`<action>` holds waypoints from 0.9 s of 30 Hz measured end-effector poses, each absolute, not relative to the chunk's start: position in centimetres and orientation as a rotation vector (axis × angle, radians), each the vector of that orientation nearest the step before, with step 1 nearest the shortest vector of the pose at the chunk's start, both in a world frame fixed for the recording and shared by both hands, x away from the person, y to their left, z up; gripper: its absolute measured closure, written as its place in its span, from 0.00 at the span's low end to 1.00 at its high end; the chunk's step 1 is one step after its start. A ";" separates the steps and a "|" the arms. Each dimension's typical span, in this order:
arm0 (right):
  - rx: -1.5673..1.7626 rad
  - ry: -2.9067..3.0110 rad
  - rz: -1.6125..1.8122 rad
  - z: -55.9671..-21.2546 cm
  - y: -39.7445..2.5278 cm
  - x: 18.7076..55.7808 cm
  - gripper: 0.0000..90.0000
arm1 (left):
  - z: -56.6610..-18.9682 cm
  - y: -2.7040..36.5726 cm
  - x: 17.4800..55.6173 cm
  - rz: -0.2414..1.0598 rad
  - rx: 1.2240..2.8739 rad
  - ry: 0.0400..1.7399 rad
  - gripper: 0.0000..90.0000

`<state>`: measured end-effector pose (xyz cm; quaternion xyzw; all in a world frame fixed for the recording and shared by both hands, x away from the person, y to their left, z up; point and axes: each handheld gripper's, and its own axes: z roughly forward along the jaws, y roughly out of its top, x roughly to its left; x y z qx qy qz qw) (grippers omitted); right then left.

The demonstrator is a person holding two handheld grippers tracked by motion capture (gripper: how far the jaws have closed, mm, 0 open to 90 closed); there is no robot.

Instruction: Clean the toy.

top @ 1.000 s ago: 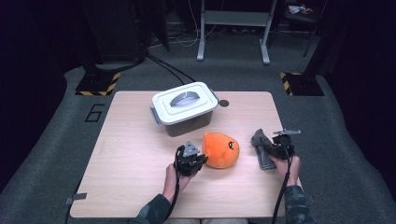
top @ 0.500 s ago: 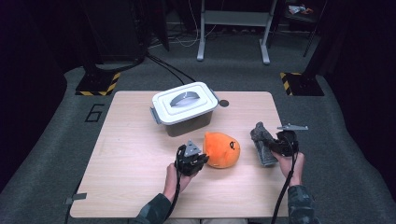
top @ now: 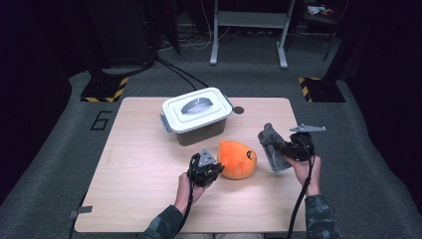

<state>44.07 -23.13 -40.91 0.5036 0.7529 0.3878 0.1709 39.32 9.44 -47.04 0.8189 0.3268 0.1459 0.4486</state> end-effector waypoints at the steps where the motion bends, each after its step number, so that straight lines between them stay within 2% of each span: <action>1: 1.403 2.155 1.112 -40.3 -22.3 44.1 0.83 | -47.0 9.4 39.3 0.360 2.025 0.808 0.92; 12: 1.287 2.258 1.139 -38.7 -17.1 44.9 0.83 | -46.9 9.3 39.4 0.353 2.028 0.799 0.92; 20: 1.272 2.358 1.038 -41.4 -14.5 46.1 0.83 | -47.1 9.5 39.5 0.340 2.020 0.817 0.90; 24: 1.264 2.361 1.051 -42.2 -14.9 46.2 0.83 | -47.3 9.8 39.8 0.309 2.003 0.828 0.76; 25: 1.273 2.357 1.052 -42.2 -14.9 46.1 0.84 | -47.2 9.8 39.9 0.307 1.993 0.836 0.76; 27: 1.238 2.365 1.050 -42.5 -15.0 46.0 0.84 | -47.3 9.8 40.3 0.301 1.986 0.869 0.54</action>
